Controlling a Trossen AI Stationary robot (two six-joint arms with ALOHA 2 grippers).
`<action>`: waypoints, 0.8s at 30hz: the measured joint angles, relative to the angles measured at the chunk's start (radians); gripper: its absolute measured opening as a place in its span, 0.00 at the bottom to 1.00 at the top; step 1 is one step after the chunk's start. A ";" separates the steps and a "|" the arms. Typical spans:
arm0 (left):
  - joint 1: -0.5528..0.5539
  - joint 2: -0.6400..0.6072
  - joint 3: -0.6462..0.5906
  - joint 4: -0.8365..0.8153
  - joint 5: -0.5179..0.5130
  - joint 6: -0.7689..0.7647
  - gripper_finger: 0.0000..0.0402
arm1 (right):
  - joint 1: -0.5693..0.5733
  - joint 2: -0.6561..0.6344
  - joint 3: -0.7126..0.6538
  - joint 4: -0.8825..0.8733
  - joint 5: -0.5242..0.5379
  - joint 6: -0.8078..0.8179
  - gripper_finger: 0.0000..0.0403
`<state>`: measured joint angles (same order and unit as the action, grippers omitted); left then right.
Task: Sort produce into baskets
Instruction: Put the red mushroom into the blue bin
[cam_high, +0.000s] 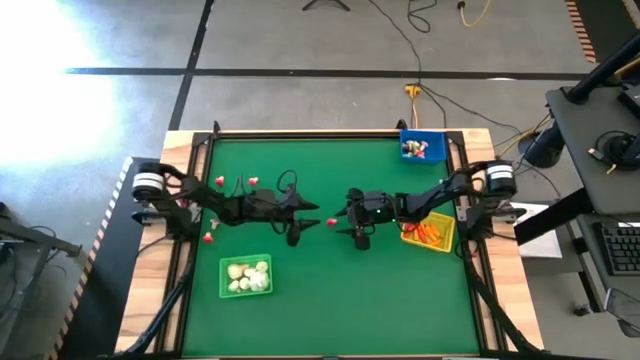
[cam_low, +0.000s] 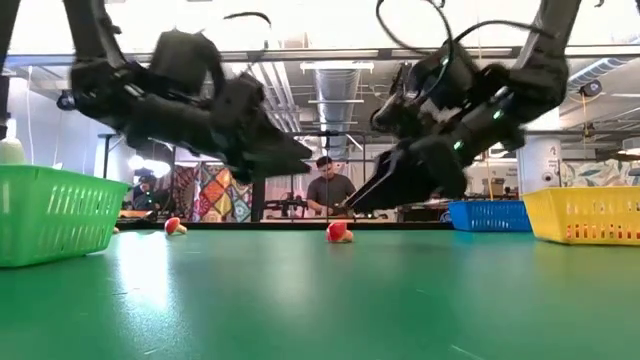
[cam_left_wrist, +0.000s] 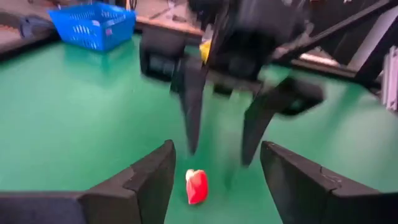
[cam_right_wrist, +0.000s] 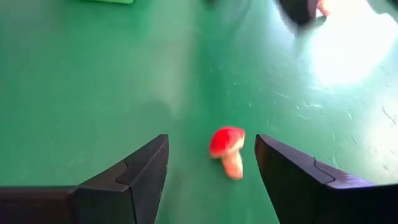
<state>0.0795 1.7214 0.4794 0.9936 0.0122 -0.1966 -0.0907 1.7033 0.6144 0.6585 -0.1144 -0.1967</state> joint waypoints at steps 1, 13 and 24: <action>-0.001 -0.023 -0.015 0.003 -0.003 -0.001 0.55 | -0.006 0.017 0.003 0.015 0.000 -0.001 0.58; -0.018 -0.199 -0.150 0.017 -0.005 -0.042 0.51 | -0.060 0.180 0.032 0.130 -0.061 0.008 0.50; -0.017 -0.387 -0.239 -0.038 -0.087 -0.046 0.49 | -0.071 0.269 0.095 0.158 -0.115 0.005 0.27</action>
<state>0.0627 1.3343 0.2403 0.9552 -0.0746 -0.2427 -0.1619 1.9719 0.7094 0.8164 -0.2290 -0.1917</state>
